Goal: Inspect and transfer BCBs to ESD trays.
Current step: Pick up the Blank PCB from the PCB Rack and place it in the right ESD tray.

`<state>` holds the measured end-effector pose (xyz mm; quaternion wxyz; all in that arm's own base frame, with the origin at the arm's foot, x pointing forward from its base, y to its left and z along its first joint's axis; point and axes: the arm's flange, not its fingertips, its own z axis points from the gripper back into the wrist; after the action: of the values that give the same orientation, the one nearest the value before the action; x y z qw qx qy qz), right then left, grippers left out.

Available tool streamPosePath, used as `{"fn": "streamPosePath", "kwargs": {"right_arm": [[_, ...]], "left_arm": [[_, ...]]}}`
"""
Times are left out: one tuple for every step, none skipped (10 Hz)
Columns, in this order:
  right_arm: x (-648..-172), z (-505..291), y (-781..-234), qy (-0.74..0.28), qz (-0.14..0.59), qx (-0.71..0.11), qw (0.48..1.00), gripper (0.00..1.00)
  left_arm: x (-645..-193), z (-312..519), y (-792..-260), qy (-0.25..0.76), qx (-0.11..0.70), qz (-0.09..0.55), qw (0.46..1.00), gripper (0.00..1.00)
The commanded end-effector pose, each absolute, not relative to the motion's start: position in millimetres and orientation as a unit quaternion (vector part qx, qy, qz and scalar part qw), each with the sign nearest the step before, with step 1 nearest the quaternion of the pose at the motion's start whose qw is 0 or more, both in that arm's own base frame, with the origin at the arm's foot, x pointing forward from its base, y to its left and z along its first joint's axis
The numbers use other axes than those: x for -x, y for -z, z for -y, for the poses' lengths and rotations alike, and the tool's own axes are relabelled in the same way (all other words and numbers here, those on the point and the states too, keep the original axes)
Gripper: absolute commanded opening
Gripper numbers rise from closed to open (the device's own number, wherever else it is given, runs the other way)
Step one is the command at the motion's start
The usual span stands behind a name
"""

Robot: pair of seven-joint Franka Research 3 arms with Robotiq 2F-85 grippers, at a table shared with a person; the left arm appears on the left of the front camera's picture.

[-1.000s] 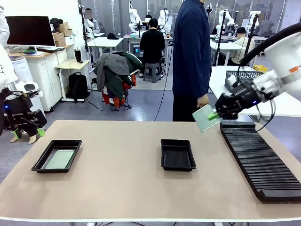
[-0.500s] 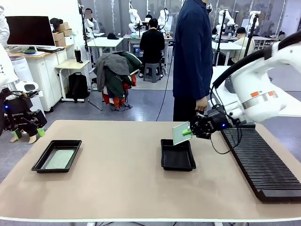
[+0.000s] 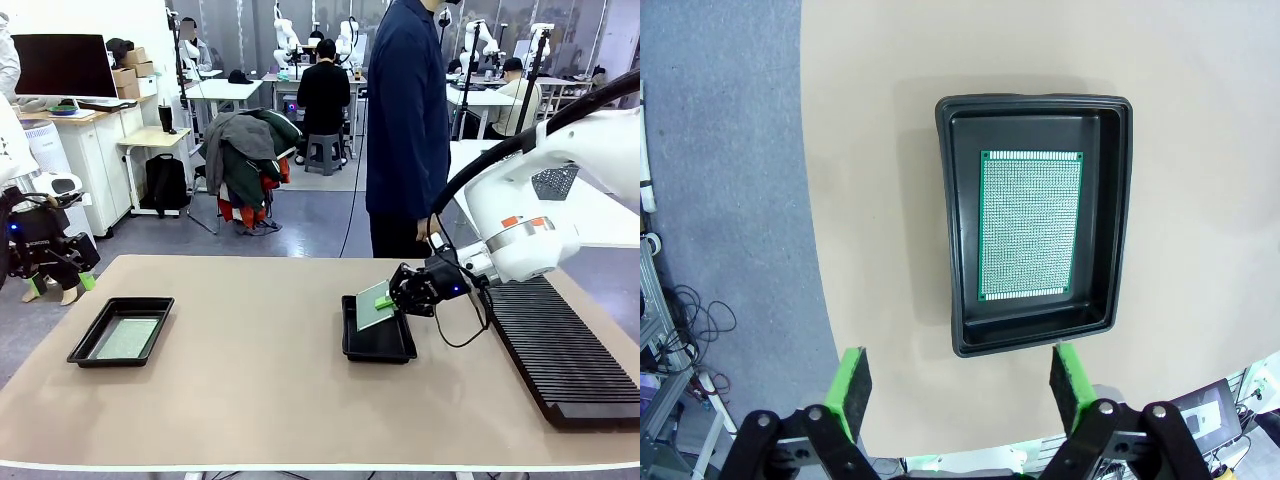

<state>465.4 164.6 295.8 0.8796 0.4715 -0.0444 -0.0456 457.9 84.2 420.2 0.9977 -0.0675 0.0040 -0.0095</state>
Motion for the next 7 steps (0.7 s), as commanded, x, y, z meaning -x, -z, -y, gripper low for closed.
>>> {"fn": "streamPosePath", "kwargs": {"right_arm": [[-471,-175,-284,0.046,0.058,-0.470,0.880,0.02],[-471,-176,-278,0.050,0.052,-0.464,0.883,0.02],[-472,-177,-275,0.052,0.050,-0.457,0.886,0.02],[-473,-179,-273,0.052,0.048,-0.455,0.888,0.02],[-474,-181,-270,0.054,0.043,-0.449,0.891,0.02],[-475,-182,-268,0.054,0.040,-0.446,0.892,0.02],[-475,-183,-267,0.056,0.038,-0.441,0.895,0.02]], "left_arm": [[-458,-84,-419,0.009,0.066,-0.002,0.998,0.95],[-458,-84,-419,0.009,0.066,-0.002,0.998,0.95],[-458,-84,-419,0.009,0.066,-0.002,0.998,0.95],[-458,-84,-419,0.009,0.066,-0.002,0.998,0.95],[-458,-84,-419,0.009,0.066,-0.002,0.998,0.95],[-458,-84,-419,0.009,0.066,-0.002,0.998,0.95],[-458,-84,-419,0.009,0.066,-0.002,0.998,0.95]]}}
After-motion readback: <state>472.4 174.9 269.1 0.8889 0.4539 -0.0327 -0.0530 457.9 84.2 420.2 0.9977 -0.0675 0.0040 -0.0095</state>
